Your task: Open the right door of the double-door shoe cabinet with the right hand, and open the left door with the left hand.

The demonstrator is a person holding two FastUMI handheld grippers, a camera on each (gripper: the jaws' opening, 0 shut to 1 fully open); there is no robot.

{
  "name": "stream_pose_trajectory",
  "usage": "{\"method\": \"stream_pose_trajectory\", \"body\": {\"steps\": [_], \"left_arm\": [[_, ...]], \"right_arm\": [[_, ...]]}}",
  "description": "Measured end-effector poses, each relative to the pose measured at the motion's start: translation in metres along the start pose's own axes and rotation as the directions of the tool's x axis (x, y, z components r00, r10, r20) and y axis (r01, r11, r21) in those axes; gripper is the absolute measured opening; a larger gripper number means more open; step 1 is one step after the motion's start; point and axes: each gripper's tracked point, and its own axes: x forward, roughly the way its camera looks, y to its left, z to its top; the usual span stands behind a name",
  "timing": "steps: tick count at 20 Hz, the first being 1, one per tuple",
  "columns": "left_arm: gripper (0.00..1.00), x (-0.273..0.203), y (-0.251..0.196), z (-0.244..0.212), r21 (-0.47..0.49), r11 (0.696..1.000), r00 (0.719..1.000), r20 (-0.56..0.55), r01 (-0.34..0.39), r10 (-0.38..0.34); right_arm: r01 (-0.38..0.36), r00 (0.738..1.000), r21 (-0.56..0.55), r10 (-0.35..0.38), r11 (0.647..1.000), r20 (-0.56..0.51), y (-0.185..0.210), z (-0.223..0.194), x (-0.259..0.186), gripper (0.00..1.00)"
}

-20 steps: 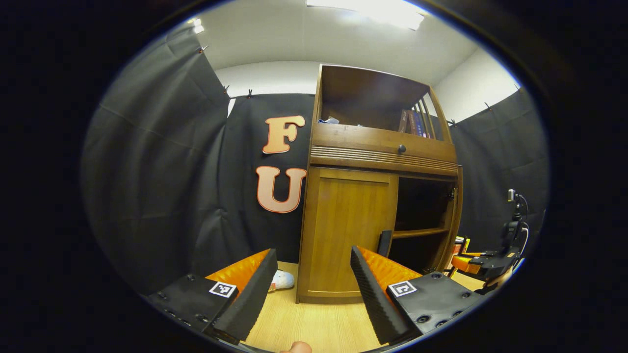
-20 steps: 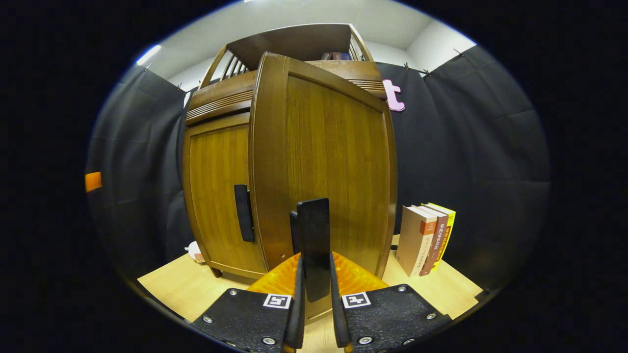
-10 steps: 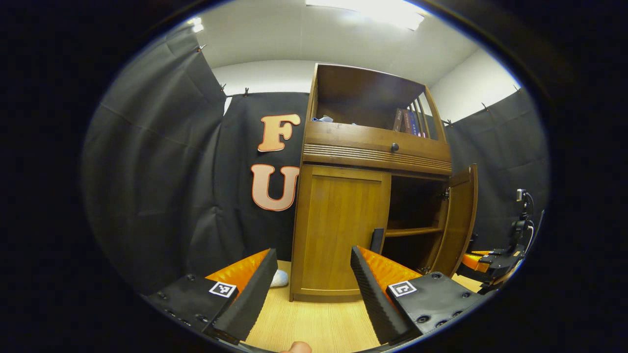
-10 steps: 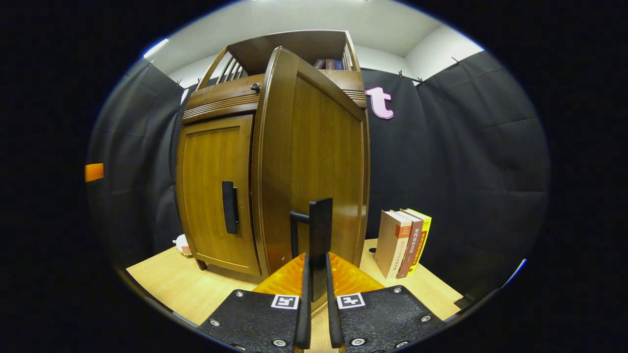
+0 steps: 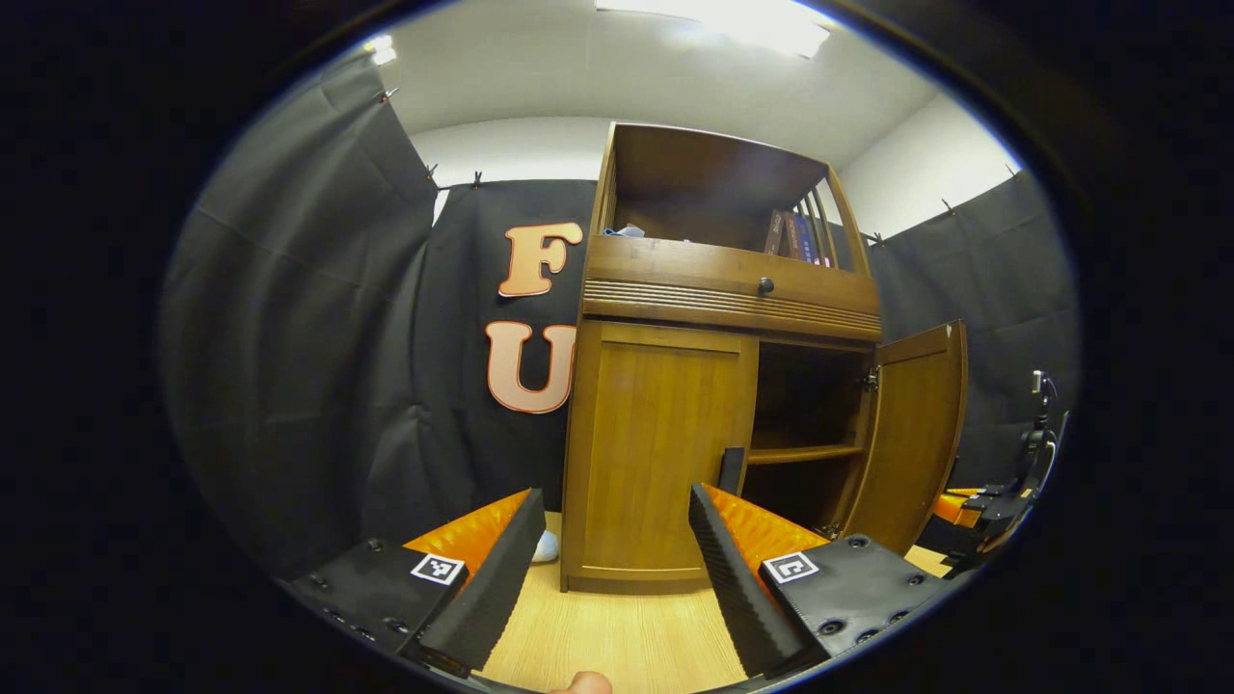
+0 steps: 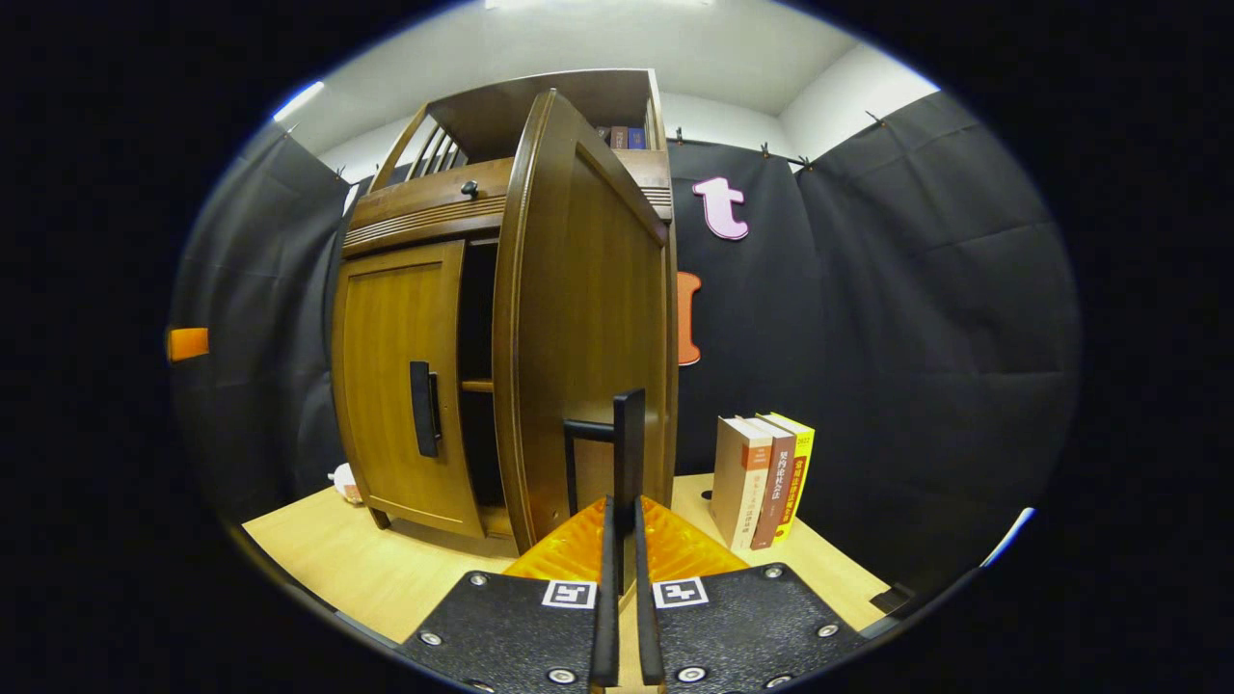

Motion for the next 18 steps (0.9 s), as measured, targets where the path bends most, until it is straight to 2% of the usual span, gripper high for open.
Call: {"method": "stream_pose_trajectory", "body": {"steps": [6, 13, 18], "left_arm": [[0.97, 0.006, -0.015, -0.007, 0.008, 1.000, 1.000, -0.015, 0.011, -0.011], [0.97, 0.016, -0.036, -0.006, 0.012, 0.999, 0.999, -0.017, 0.034, -0.034], [0.97, 0.026, -0.057, -0.010, 0.016, 0.998, 0.998, -0.022, 0.059, -0.059]], "right_arm": [[-0.010, 1.000, -0.020, 0.010, 1.000, 0.008, -0.019, -0.001, -0.002, 0.07], [0.032, 0.999, 0.001, -0.032, 0.999, 0.023, -0.067, 0.000, -0.003, 0.07], [0.016, 0.999, 0.077, -0.018, 0.997, 0.032, -0.094, -0.004, 0.000, 0.03]]}}
